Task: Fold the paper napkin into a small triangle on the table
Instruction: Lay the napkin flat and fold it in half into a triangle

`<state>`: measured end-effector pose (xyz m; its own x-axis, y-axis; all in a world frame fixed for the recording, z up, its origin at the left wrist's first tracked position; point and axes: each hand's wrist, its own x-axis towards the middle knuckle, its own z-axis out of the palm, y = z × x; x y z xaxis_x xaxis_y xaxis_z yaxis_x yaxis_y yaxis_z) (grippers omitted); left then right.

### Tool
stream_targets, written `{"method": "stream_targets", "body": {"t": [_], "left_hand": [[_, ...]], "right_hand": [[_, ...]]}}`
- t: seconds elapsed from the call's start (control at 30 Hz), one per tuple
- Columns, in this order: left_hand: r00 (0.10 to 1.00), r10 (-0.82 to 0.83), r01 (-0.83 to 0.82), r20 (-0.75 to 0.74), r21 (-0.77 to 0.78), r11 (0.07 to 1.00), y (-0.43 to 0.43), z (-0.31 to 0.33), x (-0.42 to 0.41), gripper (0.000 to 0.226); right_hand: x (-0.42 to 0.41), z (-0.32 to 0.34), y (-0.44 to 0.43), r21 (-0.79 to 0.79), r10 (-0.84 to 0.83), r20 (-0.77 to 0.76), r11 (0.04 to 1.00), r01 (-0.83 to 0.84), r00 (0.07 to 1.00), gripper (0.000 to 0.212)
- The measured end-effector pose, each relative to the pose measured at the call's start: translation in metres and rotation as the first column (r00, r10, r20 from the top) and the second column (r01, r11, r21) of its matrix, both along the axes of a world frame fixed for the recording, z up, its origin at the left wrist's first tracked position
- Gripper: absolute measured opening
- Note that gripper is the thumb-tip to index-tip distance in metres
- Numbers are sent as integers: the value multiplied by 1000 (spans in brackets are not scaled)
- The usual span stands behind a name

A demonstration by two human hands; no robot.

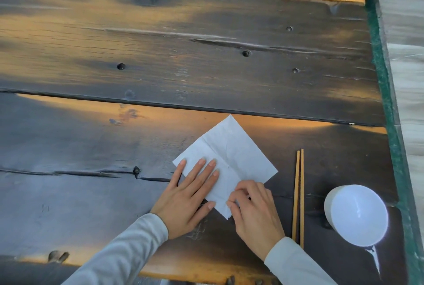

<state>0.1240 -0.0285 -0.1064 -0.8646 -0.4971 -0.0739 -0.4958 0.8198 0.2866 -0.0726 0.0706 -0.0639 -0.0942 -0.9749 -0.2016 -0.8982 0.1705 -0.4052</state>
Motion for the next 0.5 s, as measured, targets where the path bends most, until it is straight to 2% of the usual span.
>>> {"method": "stream_targets", "body": {"t": [0.1, 0.23, 0.3, 0.4, 0.5], "left_hand": [[997, -7, 8, -74, 19, 1000, -1, 1, 2, 72], [978, -26, 32, -208, 23, 999, -4, 2, 0, 73], [964, -20, 23, -264, 6, 1000, -4, 2, -3, 65], [941, 5, -1, -339, 12, 1000, -4, 3, -7, 42], [912, 105, -70, -396, 102, 992, -5, 7, -10, 28]], "right_hand": [[4, 5, -2, 25, 1, -16, 1000, -1, 1000, 30], [4, 13, -3, 30, -63, 63, 998, 62, 996, 19], [0, 16, -5, 68, -61, 117, 996, 53, 991, 12], [-7, 25, -14, 117, -69, 207, 992, 46, 976, 9], [-14, 34, -21, 161, -48, 235, 987, 10, 971, 9]]}}
